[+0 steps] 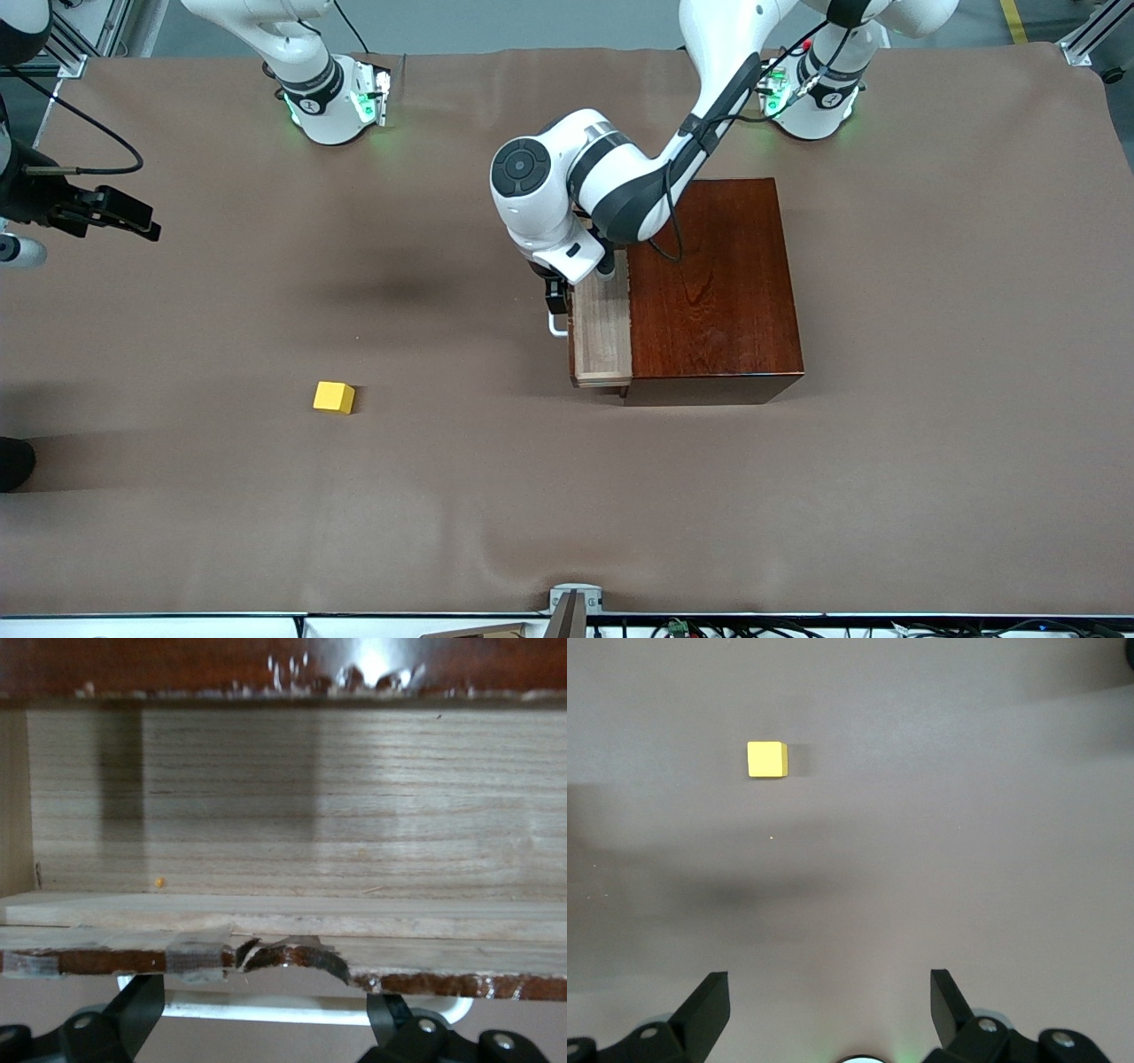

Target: Open drawer, take yellow block, close drawer

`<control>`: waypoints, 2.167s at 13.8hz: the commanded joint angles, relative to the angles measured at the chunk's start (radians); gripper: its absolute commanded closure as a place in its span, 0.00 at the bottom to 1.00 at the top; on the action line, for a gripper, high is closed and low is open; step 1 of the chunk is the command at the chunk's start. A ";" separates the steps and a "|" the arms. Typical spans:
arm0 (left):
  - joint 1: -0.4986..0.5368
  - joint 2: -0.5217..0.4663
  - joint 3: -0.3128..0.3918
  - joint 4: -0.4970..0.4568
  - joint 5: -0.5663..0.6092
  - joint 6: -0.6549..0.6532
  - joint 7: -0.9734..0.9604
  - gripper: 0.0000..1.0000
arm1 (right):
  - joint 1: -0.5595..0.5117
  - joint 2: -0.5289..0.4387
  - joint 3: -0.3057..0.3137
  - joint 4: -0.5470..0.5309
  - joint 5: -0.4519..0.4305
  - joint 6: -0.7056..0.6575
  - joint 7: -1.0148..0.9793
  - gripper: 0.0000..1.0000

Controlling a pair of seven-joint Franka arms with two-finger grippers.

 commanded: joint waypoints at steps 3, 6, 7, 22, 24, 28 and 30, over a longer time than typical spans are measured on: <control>0.007 -0.008 0.014 -0.010 0.063 -0.166 -0.046 0.00 | -0.010 0.002 0.005 0.020 -0.017 -0.014 -0.013 0.00; 0.002 -0.001 0.011 -0.011 0.173 -0.221 -0.079 0.00 | -0.012 0.002 0.005 0.020 -0.017 -0.014 -0.012 0.00; 0.004 -0.001 0.011 -0.017 0.183 -0.226 -0.085 0.00 | -0.012 0.002 0.005 0.020 -0.015 -0.014 -0.012 0.00; 0.002 -0.057 -0.002 0.012 0.249 -0.234 -0.084 0.00 | -0.013 0.002 0.002 0.025 -0.009 -0.014 -0.012 0.00; 0.030 -0.085 0.005 0.012 0.246 -0.202 -0.081 0.00 | -0.013 0.002 0.002 0.025 -0.009 -0.014 -0.012 0.00; 0.174 -0.154 0.008 0.009 0.243 -0.176 0.009 0.00 | -0.012 0.003 0.002 0.025 -0.008 -0.012 -0.012 0.00; 0.280 -0.165 0.004 0.009 0.243 -0.165 0.083 0.00 | -0.012 0.003 0.002 0.025 -0.009 -0.014 -0.012 0.00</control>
